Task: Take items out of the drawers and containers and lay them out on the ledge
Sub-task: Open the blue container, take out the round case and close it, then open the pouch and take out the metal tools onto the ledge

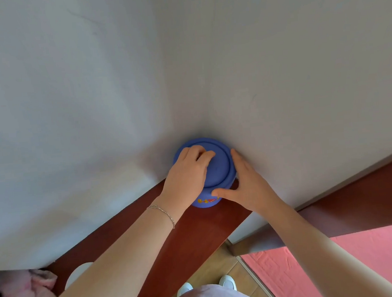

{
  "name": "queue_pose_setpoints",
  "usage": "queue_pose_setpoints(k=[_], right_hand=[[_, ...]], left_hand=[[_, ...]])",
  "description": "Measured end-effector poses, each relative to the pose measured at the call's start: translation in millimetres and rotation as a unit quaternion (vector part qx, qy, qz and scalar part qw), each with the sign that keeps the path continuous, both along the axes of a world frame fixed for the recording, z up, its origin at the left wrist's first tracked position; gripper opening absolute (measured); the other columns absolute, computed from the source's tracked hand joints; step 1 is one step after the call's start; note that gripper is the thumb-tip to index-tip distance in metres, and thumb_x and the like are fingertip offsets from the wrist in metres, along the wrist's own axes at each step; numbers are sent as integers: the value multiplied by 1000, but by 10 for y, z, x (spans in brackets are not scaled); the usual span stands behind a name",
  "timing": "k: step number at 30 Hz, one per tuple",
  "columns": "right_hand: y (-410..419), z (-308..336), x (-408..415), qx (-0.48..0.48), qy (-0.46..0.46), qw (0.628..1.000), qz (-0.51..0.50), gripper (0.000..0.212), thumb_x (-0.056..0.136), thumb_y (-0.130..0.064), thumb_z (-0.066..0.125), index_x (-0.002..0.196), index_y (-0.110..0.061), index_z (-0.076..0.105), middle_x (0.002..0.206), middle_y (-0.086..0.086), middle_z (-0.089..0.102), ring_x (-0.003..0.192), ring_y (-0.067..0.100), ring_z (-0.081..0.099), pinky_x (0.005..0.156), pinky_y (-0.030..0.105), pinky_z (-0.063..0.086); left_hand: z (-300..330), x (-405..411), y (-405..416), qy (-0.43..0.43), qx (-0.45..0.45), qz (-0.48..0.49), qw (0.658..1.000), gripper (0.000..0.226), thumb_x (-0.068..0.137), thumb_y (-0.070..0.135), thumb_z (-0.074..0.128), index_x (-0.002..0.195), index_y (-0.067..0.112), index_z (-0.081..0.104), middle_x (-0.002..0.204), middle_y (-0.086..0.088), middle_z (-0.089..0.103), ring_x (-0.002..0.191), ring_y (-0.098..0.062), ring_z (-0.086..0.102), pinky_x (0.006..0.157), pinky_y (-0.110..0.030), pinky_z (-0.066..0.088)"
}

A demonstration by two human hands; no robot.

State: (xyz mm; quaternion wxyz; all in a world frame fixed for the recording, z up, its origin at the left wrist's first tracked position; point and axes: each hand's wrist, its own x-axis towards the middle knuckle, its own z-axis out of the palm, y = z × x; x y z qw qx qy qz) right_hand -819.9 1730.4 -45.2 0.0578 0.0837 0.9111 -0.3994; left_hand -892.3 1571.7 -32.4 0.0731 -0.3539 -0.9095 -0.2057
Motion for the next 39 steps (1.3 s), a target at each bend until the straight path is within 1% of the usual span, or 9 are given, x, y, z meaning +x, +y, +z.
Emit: queue_pose_setpoints(k=[2,5,10,13,16,22,25,32,39], right_hand=[[-1,20,-4,13,-4,1000,4,112,70,-50,74,150,-17,3,157,-5,9,142,8,15,110,24,23],[-13,107,-14,71,-14,997,27,111,72,-54,70,150,-15,1,158,-2,6,143,9,11,110,25,21],[-74,476,49,197,77,976,53,100,73,-75,41,148,-14,16,156,1,17,141,14,22,107,22,22],[-176,626,130,228,165,953,111,83,78,-62,44,143,-12,36,149,5,35,135,20,37,107,34,34],[-432,664,194,238,178,937,186,72,81,-50,50,141,-12,40,148,3,38,136,19,36,110,40,33],[-1177,572,200,221,155,913,307,73,82,-50,46,146,-19,29,152,-4,28,140,8,23,115,27,13],[-1626,500,165,221,157,887,374,74,82,-51,44,147,-21,27,153,-6,25,141,6,19,116,26,13],[-2558,502,246,175,187,796,549,77,83,-58,34,149,-29,7,152,-19,-3,139,-4,-5,114,20,-6],[-3030,486,599,116,184,705,675,84,79,-70,33,147,-35,-2,151,-22,-8,139,-3,-10,114,22,9]], left_hand=[[20,12,7,17,-13,-2,1000,26,77,6,61,102,5,67,92,-11,63,77,-28,60,54,-28,51],[105,53,-34,34,-45,-6,998,42,84,24,39,111,6,65,105,-8,67,86,-25,65,64,-29,56],[276,156,-440,74,-49,19,996,45,84,31,46,120,9,60,115,-5,65,104,-24,60,94,-38,44],[376,287,-844,84,-56,73,992,46,85,36,47,121,10,59,118,-4,63,108,-24,57,102,-37,35],[436,474,-1252,82,-64,124,987,49,83,38,48,121,9,59,119,-5,62,112,-25,56,104,-38,34],[360,999,-2035,23,-73,247,966,53,83,43,44,120,8,59,119,-6,63,115,-20,48,102,-35,31],[376,1340,-2449,2,-82,318,945,55,91,48,34,122,10,58,121,-4,61,116,-19,49,100,-34,33],[430,2270,-3025,19,-49,474,879,47,81,36,53,118,8,61,116,-5,62,108,-20,54,100,-32,36],[435,3360,-2959,-23,-50,630,775,52,82,41,50,123,12,59,122,-1,61,118,-15,50,105,-30,31]])
